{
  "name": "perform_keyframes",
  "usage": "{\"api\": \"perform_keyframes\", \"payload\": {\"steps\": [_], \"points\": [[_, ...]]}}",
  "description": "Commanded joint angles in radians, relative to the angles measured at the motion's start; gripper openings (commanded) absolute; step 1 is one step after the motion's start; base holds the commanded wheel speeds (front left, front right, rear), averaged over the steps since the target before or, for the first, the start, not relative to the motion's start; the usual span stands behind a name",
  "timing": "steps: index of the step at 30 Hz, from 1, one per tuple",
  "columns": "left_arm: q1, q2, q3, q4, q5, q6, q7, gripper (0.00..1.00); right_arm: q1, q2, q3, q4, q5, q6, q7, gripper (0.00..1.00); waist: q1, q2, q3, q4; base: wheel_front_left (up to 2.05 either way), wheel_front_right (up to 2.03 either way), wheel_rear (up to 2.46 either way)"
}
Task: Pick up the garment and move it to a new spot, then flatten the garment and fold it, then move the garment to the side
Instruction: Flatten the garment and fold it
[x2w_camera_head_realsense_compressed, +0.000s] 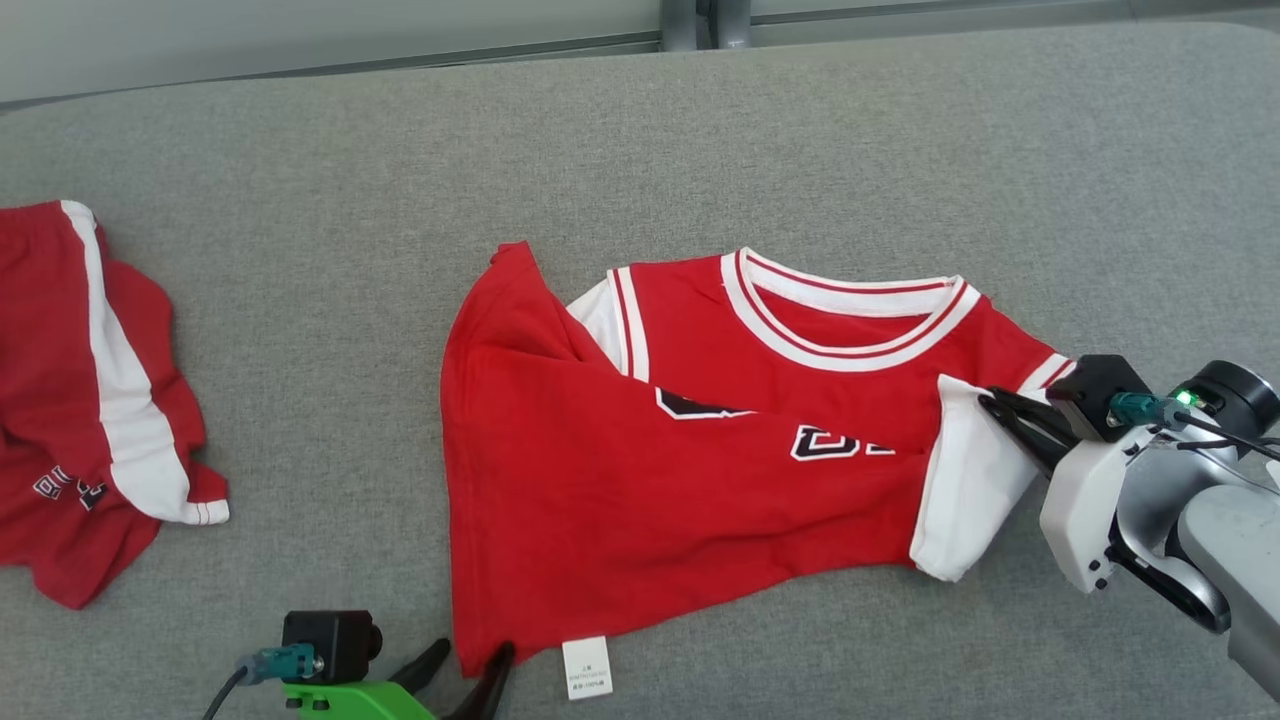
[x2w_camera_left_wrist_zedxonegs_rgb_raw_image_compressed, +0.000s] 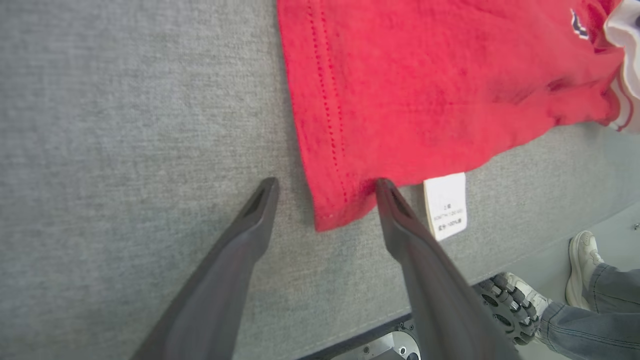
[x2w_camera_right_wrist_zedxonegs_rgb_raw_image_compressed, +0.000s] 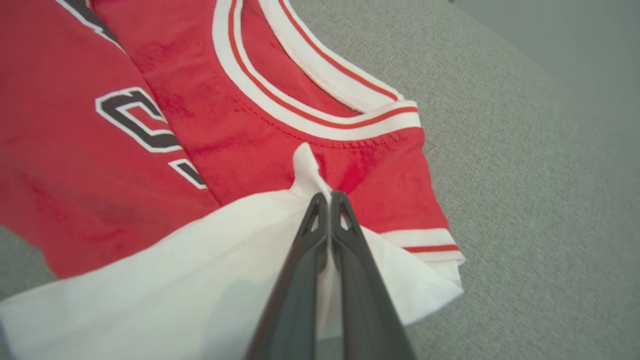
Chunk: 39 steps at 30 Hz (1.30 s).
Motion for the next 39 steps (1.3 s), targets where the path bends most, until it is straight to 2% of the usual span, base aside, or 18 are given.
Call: {"api": "perform_keyframes", "payload": {"steps": [1,4,5,10,15,19,23,26,29,30,32,33,34,39], "points": [[-0.017,0.001,0.003,0.009,-0.001,-0.004,-0.006,1.00,-0.002,0.001,-0.007,-0.009,-0.008,0.000,-0.006,0.00,0.0000,0.0066,0.003,-0.004,0.00,0.00,0.00],[-0.038,-0.022,-0.006,0.022,-0.027,-0.028,-0.023,1.00,0.001,0.004,-0.032,-0.029,-0.011,0.000,-0.018,0.00,0.0000,0.0066,0.008,-0.009,0.00,0.00,0.00],[-0.041,-0.022,-0.013,0.029,-0.031,-0.037,-0.019,0.00,0.004,0.003,-0.043,-0.037,-0.012,0.000,-0.024,0.00,0.0000,0.0066,0.008,-0.009,0.00,0.00,0.00],[-0.065,0.001,-0.031,-0.013,-0.075,-0.071,0.016,0.00,-0.002,-0.001,-0.136,-0.102,0.013,0.000,-0.064,0.00,0.0000,0.0066,0.020,-0.016,0.00,0.00,0.00],[-0.144,0.065,0.029,-0.187,-0.177,-0.090,0.085,0.00,-0.074,-0.039,-0.289,-0.185,-0.010,0.000,-0.072,0.00,0.0000,0.0066,0.078,-0.010,0.00,0.00,0.00],[-0.335,0.147,0.115,-0.290,-0.263,-0.092,0.190,0.00,-0.196,-0.062,-0.345,-0.244,-0.012,0.000,-0.025,0.00,0.0000,0.0066,0.173,0.008,0.00,0.00,0.00],[-0.661,0.213,0.166,-0.254,-0.287,-0.077,0.311,0.00,-0.399,-0.017,-0.380,-0.234,0.018,0.000,0.030,0.00,0.0000,0.0066,0.297,0.038,0.00,0.00,0.00],[-0.933,0.206,0.162,-0.128,-0.250,-0.063,0.344,0.00,-0.586,0.053,-0.368,-0.161,-0.001,0.000,0.056,0.00,0.0000,0.0066,0.364,0.047,0.00,0.00,0.00],[-1.187,0.190,0.134,0.035,-0.158,-0.052,0.319,0.00,-0.797,0.176,-0.405,-0.036,-0.039,0.000,0.034,0.00,0.0000,0.0066,0.405,0.046,0.00,0.00,0.00],[-1.350,0.160,0.132,0.143,-0.105,-0.042,0.266,0.00,-0.930,0.262,-0.454,0.056,-0.086,-0.001,0.003,0.00,0.0000,0.0066,0.443,0.045,0.00,0.00,0.00],[-1.483,0.130,0.129,0.245,-0.062,-0.048,0.192,0.00,-1.044,0.335,-0.489,0.136,-0.156,0.000,-0.040,0.00,0.0000,0.0066,0.477,0.044,0.00,0.00,0.00],[-1.547,0.125,0.126,0.294,-0.042,-0.050,0.158,0.00,-1.107,0.362,-0.504,0.170,-0.203,0.000,-0.061,0.00,0.0000,0.0066,0.495,0.043,0.00,0.00,0.00],[-1.547,0.125,0.126,0.294,-0.042,-0.050,0.158,0.00,-1.107,0.362,-0.504,0.170,-0.203,0.000,-0.061,0.00,0.0000,0.0066,0.495,0.043,0.00,0.00,0.00],[-1.789,0.078,0.127,0.488,0.054,-0.072,-0.124,0.00,-1.370,0.499,-0.662,0.306,-0.354,0.000,-0.191,0.00,0.0000,0.0066,0.550,0.060,0.00,0.00,0.00]]}}
